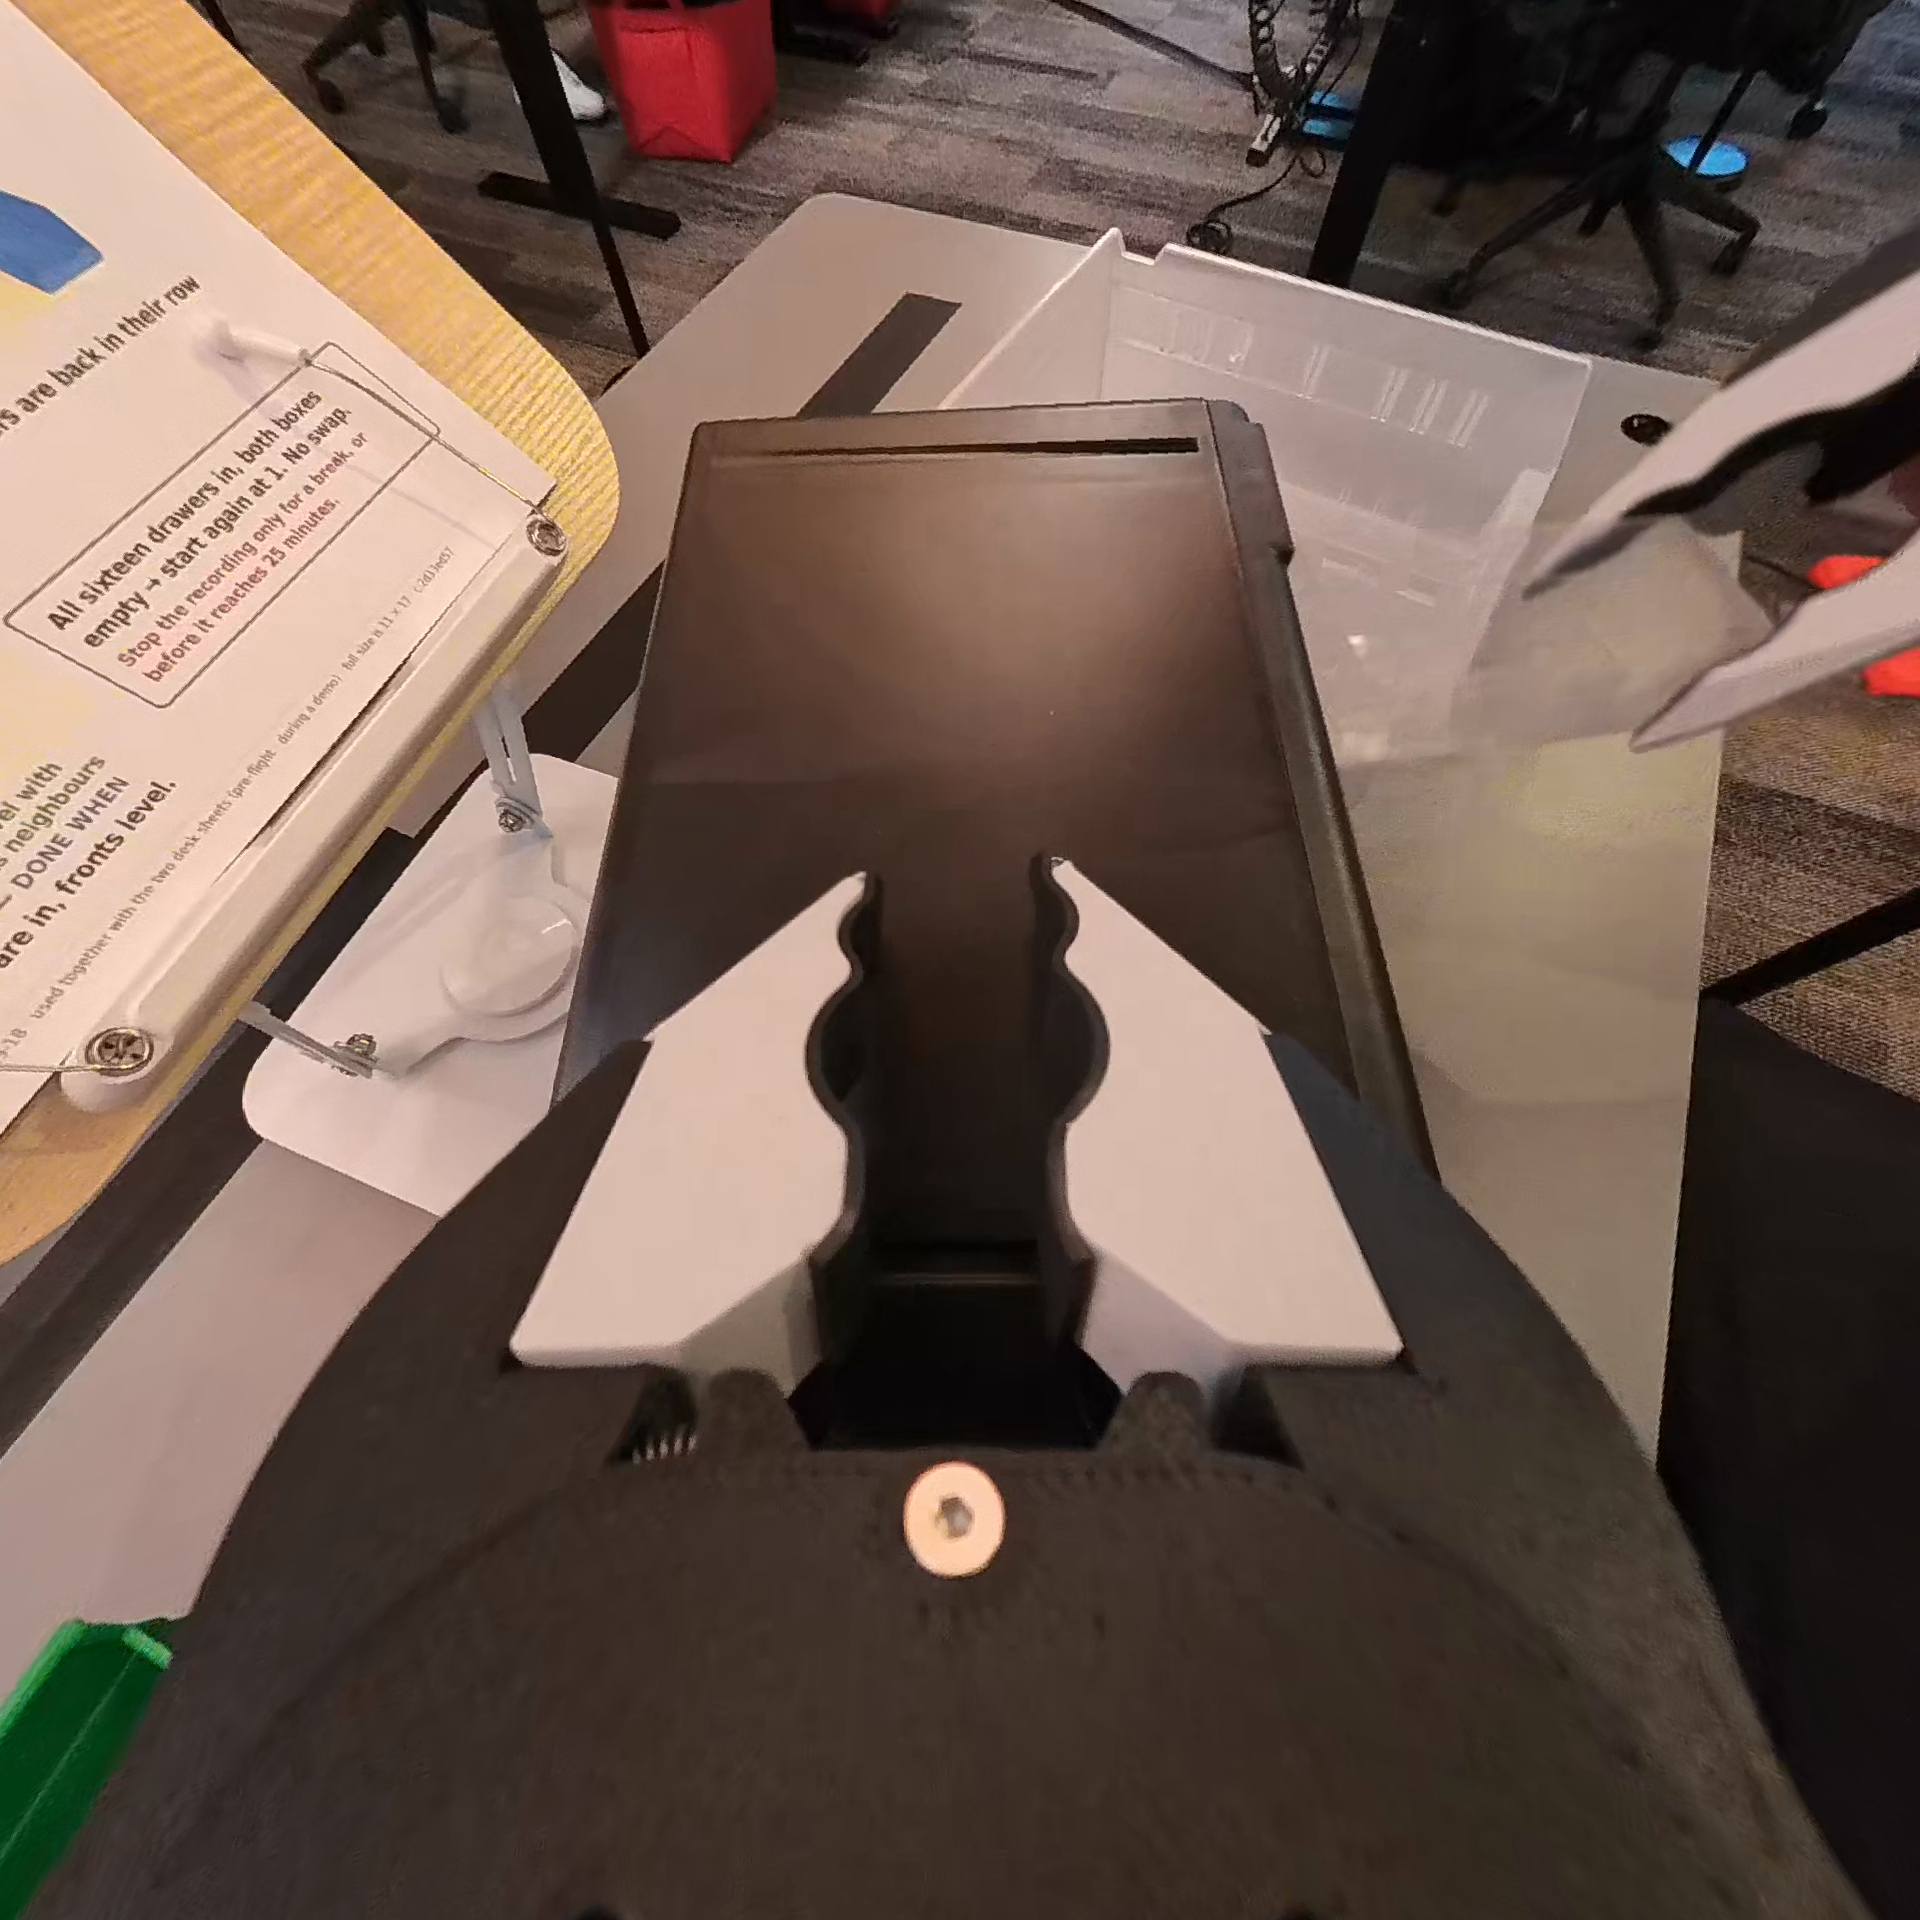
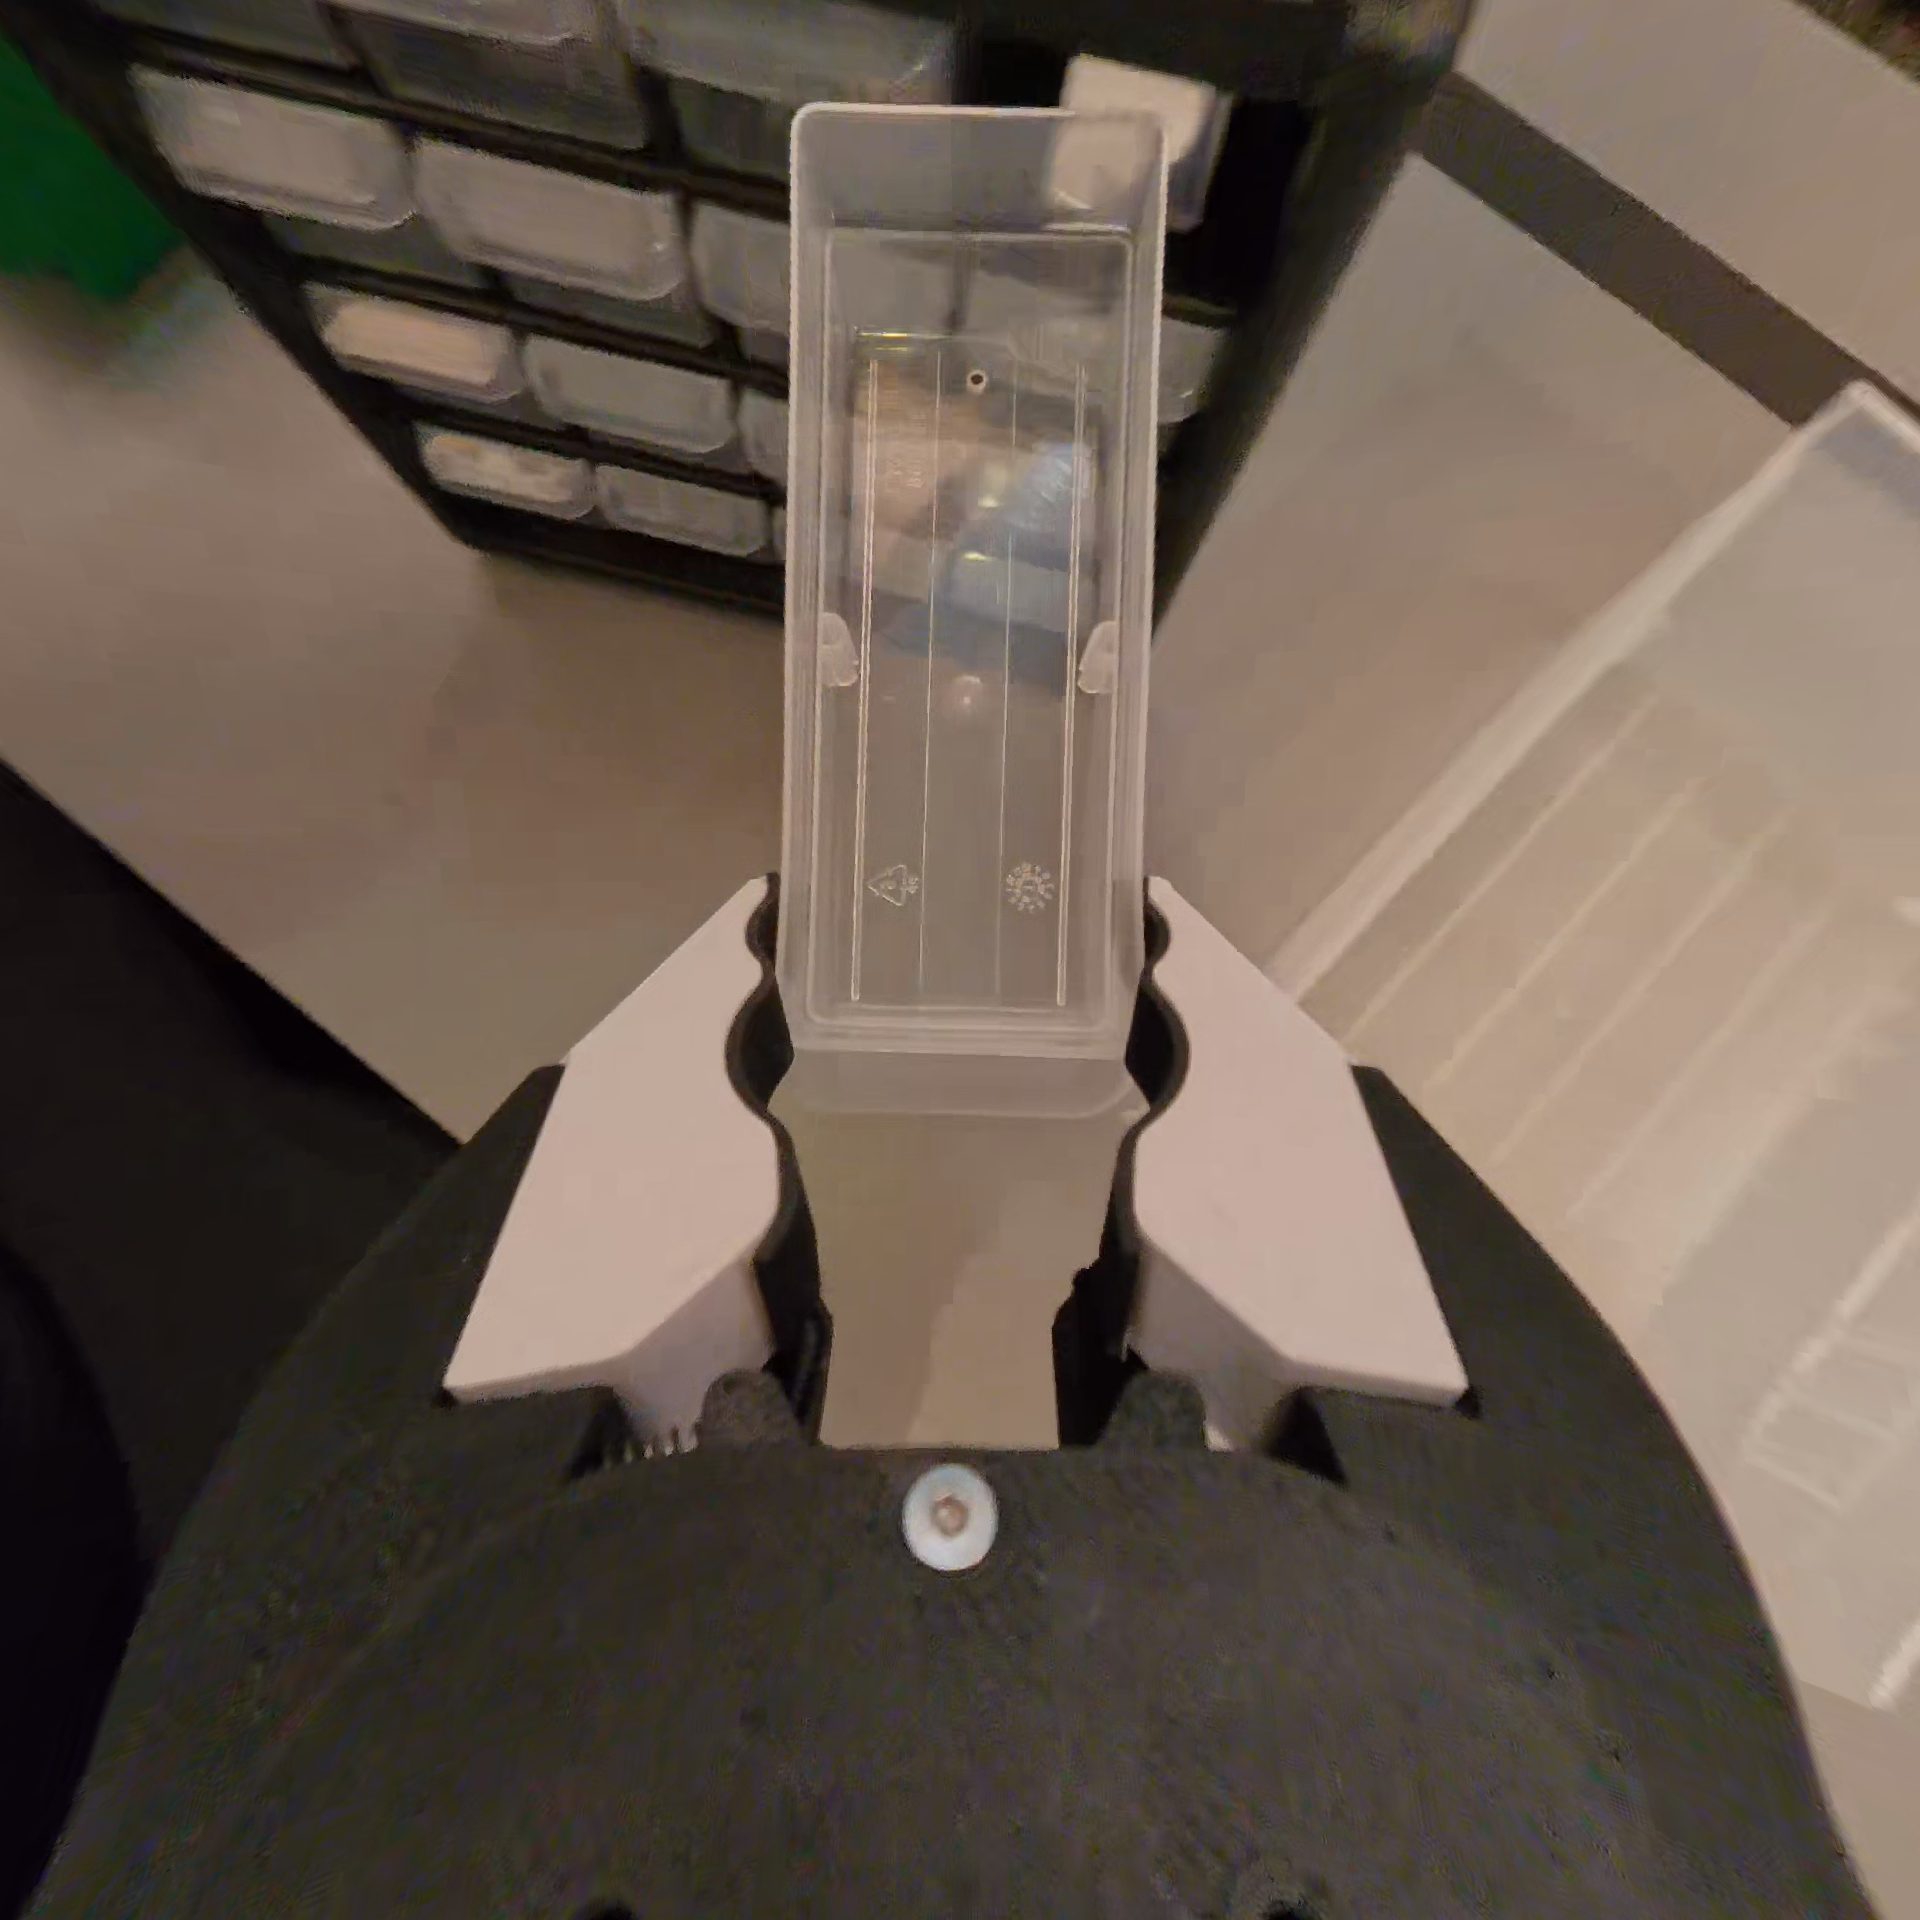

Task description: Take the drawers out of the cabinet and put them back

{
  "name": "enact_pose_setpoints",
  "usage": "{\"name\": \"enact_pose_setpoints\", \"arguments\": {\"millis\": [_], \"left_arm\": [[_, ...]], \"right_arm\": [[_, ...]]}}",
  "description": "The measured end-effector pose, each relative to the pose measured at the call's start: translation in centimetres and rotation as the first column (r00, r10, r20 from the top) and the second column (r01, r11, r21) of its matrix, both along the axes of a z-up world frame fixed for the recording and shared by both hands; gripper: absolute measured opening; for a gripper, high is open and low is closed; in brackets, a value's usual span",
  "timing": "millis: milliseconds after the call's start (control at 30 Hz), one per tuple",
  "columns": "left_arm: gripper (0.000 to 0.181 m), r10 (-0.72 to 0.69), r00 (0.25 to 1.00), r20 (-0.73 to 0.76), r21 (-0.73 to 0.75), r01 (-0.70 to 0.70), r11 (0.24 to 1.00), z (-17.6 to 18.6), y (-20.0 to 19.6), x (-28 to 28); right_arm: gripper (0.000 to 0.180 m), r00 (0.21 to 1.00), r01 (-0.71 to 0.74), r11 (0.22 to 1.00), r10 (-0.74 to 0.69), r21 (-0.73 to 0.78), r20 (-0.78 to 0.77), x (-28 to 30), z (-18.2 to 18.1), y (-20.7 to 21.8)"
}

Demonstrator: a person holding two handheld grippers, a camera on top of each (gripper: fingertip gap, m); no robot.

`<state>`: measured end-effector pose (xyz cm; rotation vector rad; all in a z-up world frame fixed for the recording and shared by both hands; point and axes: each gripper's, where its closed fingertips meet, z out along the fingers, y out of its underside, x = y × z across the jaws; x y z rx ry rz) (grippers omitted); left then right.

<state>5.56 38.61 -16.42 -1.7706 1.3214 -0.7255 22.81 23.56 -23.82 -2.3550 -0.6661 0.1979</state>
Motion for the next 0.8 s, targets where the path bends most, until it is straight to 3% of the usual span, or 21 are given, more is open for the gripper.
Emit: {"name": "enact_pose_setpoints", "arguments": {"millis": [267, 700, 800], "left_arm": [[0.023, -0.003, 1.0, -0.005, -0.001, 0.003, 1.0, -0.1, 0.1, 0.0], [0.02, -0.017, 0.998, -0.063, -0.009, 0.016, 1.0, -0.5, 0.1, 0.0], [0.02, -0.022, 0.997, -0.069, -0.012, 0.022, 1.0, -0.5, 0.0, 0.1]], "right_arm": [[0.064, 0.996, 0.067, 0.995, -0.062, -0.077, 0.058, 1.4, 0.2, 1.4], [0.063, 0.986, 0.155, 0.987, -0.158, -0.046, -0.061, -0.1, 0.6, 3.0], [0.063, 0.987, 0.16, 0.986, -0.161, -0.051, -0.016, -0.4, 0.2, 2.9]]}}
